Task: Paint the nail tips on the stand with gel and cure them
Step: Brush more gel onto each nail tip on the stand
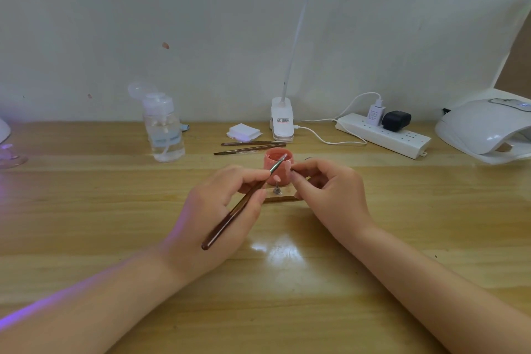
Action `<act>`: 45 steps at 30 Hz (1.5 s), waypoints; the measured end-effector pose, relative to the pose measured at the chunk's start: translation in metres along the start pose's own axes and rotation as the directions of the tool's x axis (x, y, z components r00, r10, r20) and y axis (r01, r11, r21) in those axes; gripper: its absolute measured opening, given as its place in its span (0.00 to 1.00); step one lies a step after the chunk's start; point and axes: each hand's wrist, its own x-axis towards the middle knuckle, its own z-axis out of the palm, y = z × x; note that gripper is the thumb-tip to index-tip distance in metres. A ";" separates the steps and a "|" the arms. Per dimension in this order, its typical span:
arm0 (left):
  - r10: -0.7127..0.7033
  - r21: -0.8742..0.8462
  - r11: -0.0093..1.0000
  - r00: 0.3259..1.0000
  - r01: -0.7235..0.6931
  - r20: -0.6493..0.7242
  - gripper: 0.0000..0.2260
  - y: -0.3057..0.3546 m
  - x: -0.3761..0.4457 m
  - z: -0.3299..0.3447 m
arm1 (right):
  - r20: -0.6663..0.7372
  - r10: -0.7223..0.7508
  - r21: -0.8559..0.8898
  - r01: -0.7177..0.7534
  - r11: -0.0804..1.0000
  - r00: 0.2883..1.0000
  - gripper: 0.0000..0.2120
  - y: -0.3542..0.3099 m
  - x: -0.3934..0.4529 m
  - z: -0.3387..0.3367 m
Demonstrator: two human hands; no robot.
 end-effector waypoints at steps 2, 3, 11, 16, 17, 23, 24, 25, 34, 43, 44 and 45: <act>0.013 0.004 1.000 1.000 -0.013 -0.004 0.16 -0.001 0.000 0.001 | -0.001 0.004 0.004 -0.004 1.000 1.000 0.08 0.000 0.000 0.000; 0.026 0.006 1.000 1.000 -0.026 0.001 0.14 -0.001 -0.001 0.001 | -0.002 0.000 0.002 0.000 1.000 1.000 0.08 0.000 0.000 0.000; 0.010 -0.020 1.000 1.000 -0.011 -0.010 0.07 0.000 -0.003 0.000 | 0.005 -0.031 0.046 0.031 0.998 0.999 0.08 -0.001 0.000 -0.001; 0.029 0.009 1.000 1.000 -0.029 0.007 0.10 -0.002 -0.001 0.002 | 0.000 -0.049 0.050 0.049 0.998 0.999 0.05 0.000 0.000 0.000; 0.029 0.000 1.000 0.999 -0.029 0.015 0.08 -0.004 -0.002 0.002 | 0.000 -0.044 0.050 0.044 0.998 0.999 0.04 0.001 0.000 0.000; 0.015 0.011 1.000 1.000 -0.015 -0.004 0.08 -0.004 -0.004 0.000 | 0.003 -0.047 0.041 0.046 0.998 0.999 0.07 0.001 0.000 -0.001; 0.011 0.017 1.000 1.000 -0.011 -0.008 0.09 -0.002 -0.003 0.000 | 0.002 -0.051 0.027 0.051 0.998 0.999 0.07 0.001 0.000 0.000; 0.010 0.026 1.000 1.000 -0.010 -0.005 0.10 -0.001 -0.002 0.000 | 0.002 -0.053 0.013 0.053 0.999 0.999 0.08 0.001 0.000 0.000; 0.000 -0.011 1.000 0.998 0.001 0.062 0.08 -0.002 -0.004 -0.002 | 0.011 -0.046 -0.020 0.046 0.999 0.999 0.06 0.003 0.000 -0.001; -0.025 -0.019 0.999 0.998 0.026 0.054 0.08 -0.002 -0.005 -0.002 | 0.005 -0.050 -0.025 0.050 0.998 0.999 0.07 0.002 0.000 -0.001; -0.024 -0.014 1.000 0.999 0.025 0.039 0.08 -0.002 -0.005 -0.002 | 0.006 -0.052 -0.025 0.053 0.998 0.999 0.06 0.002 0.000 -0.001; -0.036 -0.014 0.999 0.999 0.037 0.026 0.08 -0.001 -0.005 -0.002 | 0.008 -0.054 -0.023 0.054 0.998 0.998 0.06 0.002 0.000 0.000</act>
